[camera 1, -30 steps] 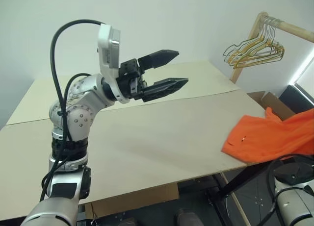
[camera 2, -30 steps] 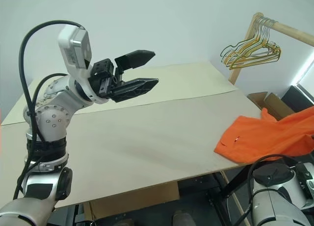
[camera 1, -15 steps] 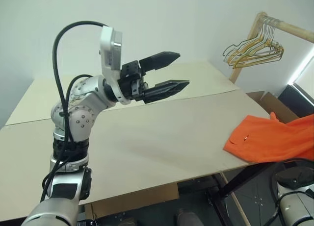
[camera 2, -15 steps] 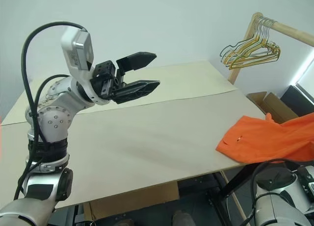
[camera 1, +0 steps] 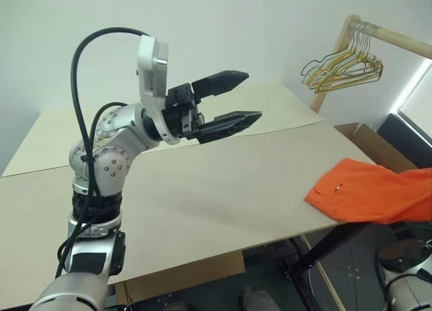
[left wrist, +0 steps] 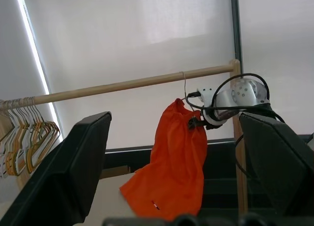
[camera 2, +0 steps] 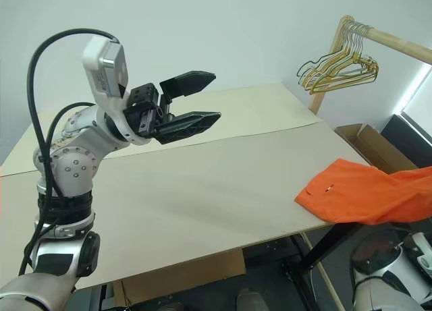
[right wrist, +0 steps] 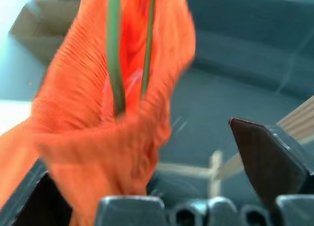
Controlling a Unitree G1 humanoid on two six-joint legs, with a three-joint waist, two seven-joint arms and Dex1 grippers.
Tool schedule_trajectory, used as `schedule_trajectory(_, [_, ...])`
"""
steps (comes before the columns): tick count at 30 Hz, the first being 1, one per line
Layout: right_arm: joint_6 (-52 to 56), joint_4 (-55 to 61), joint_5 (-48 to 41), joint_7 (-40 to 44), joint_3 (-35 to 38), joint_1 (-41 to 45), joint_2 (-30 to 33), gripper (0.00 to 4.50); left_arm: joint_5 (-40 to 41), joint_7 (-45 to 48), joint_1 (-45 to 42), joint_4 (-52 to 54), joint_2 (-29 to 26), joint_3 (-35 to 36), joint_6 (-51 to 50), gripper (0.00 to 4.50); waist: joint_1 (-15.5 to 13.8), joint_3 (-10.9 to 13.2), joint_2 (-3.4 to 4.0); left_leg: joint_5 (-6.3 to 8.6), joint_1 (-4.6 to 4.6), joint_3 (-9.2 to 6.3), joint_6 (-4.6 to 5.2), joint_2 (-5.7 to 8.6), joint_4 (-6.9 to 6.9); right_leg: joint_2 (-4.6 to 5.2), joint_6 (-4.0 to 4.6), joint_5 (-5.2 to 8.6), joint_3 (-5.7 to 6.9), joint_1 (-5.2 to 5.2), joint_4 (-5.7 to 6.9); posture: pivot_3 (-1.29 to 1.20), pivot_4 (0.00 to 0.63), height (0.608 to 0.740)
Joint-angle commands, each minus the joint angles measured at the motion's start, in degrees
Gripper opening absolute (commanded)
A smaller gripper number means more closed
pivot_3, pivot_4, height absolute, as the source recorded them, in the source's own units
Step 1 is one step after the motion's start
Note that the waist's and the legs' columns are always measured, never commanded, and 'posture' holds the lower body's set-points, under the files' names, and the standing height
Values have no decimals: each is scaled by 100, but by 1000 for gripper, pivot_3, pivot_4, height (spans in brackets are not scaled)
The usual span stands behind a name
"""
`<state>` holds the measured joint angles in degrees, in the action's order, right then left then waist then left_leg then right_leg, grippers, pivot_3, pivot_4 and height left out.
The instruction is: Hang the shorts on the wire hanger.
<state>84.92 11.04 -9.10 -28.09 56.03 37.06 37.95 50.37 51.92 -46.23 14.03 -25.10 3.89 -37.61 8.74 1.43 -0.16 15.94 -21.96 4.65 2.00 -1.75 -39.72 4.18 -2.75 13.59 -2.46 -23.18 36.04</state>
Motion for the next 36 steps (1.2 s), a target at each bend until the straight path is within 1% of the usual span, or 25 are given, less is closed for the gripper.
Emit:
schedule_trajectory(1, [-1022, 524, 521, 19, -762, -190, 324, 4473, -4, -7, -35, 66, -58, 120, 94, 4500, -1, 4, 6, 0, 0, 1, 0, 1, 0, 0, -23, 14, -1, -1, 0, -152, 0, 740])
schedule_trajectory(5, [-2174, 816, 1242, -67, -1640, -659, 530, 4473, -50, 6, -30, 21, -84, 113, 117, 4500, -1, 4, 6, 0, 0, 2, 0, 1, 1, 1, -35, 20, -2, -1, 1, -151, 0, 740])
schedule_trajectory(8, [-3134, 1034, 1687, -71, -2178, -870, 573, 4473, -96, 4, -33, -8, -106, 117, 120, 4500, 13, 5, 5, 0, 3, 6, 0, 1, 0, 1, -37, 20, -7, 0, 1, -143, 0, 740])
schedule_trajectory(10, [-3897, 1183, 1810, 61, -2522, -910, 508, 4473, -176, -31, 4, 6, -144, 127, 143, 4500, 20, 5, 5, 0, 6, 9, 0, 1, 0, 1, -38, 20, -11, 0, 1, -135, 0, 740])
schedule_trajectory(12, [-4470, 1239, 1758, 366, -2896, -801, 411, 4473, -230, -90, 85, 34, -205, 168, 145, 4500, 32, 6, 4, 0, 12, 11, 0, 0, 1, -1, -39, 20, -13, 1, 2, -131, 0, 740])
schedule_trajectory(15, [-4984, 1142, 1083, 1320, -3383, -362, 83, 4473, -552, -351, 429, 194, -292, 210, 337, 4500, 48, 8, 1, 0, 26, 12, 0, -6, 3, -8, -38, 19, -18, 11, 3, -96, 0, 740])
schedule_trajectory(16, [-4934, 1085, 601, 1804, -3454, -144, -117, 4473, -697, -390, 578, 251, -385, 195, 382, 4500, 45, 11, -4, 0, 31, 13, 0, -9, 3, -10, -37, 19, -19, 13, 3, -87, 0, 740])
schedule_trajectory(18, [-4898, 947, -77, 2512, -3507, 129, -422, 4473, -922, -427, 829, 326, -537, 182, 468, 4500, 19, 16, -12, 0, 35, 12, 0, -13, 3, -17, -31, 14, -23, 14, 7, -60, 0, 740])
schedule_trajectory(19, [-4920, 840, -414, 2974, -3597, 194, -526, 4473, -1025, -470, 1012, 376, -608, 228, 528, 4500, -5, 18, -15, 0, 33, 11, 0, -15, 2, -19, -4, -3, -21, 13, 8, -46, 0, 740])
schedule_trajectory(20, [-5032, 750, -555, 3344, -3716, 190, -532, 4473, -1086, -502, 1156, 420, -671, 271, 557, 4500, -35, 18, -15, 0, 33, 10, 0, -18, 3, -19, 11, -11, -19, 12, 7, -36, 0, 740])
schedule_trajectory(22, [-5067, 535, -822, 4134, -4036, 175, -465, 4473, -1162, -526, 1492, 561, -880, 394, 567, 4500, -138, 23, -24, 1, 29, 9, 1, -17, 7, -16, 12, -12, -16, 9, 3, -4, 0, 740])
schedule_trajectory(24, [-5195, 368, -969, 4986, -4424, 100, -263, 4473, -1180, -419, 1831, 728, -1181, 506, 522, 4500, -233, 28, -30, 1, 14, 10, 1, -15, 7, -13, 12, -12, -12, -5, 1, 22, 0, 740])
schedule_trajectory(25, [-4977, 327, -1203, 5499, -4590, 79, -103, 4473, -1266, -270, 2031, 833, -1387, 512, 599, 4500, -297, 31, -34, 1, 9, 10, 2, -15, 7, -10, 12, -11, -10, -8, 0, 49, 0, 740])
schedule_trajectory(26, [-5102, 281, -1253, 6050, -4813, -25, 88, 4473, -1314, -71, 2274, 954, -1575, 553, 723, 4500, -354, 34, -37, 2, 7, 11, 3, -15, 7, -9, 12, -11, -7, -9, 0, 60, 0, 740])
schedule_trajectory(28, [-5301, 192, -1220, 6805, -5212, -185, 401, 4473, -1296, 188, 2673, 1143, -1830, 683, 888, 4500, -518, 34, -39, 6, 3, 13, 10, -15, 9, -5, 13, -10, -1, -12, -9, 105, 0, 740])
schedule_trajectory(29, [-5542, 130, -1206, 7090, -5317, -271, 458, 4473, -1220, 187, 2825, 1218, -1905, 781, 847, 4500, -604, 36, -41, 10, 5, 15, 14, -15, 9, -2, 14, -8, 4, -9, -10, 117, 0, 740])
schedule_trajectory(31, [-5566, 3, -1351, 7489, -5388, -287, 491, 4473, -1230, 80, 3038, 1327, -2003, 922, 806, 4500, -791, 40, -47, 11, 1, 16, 16, -15, 9, 5, 14, -7, 10, -10, -13, 159, 0, 740])
schedule_trajectory(36, [-5813, -156, -1482, 8123, -5387, -320, 514, 4473, -1028, -147, 3294, 1486, -2190, 1399, 546, 4500, -1177, 47, -63, 11, -4, 16, 16, -8, 3, 12, 13, -8, 18, -10, -13, 224, 0, 740])
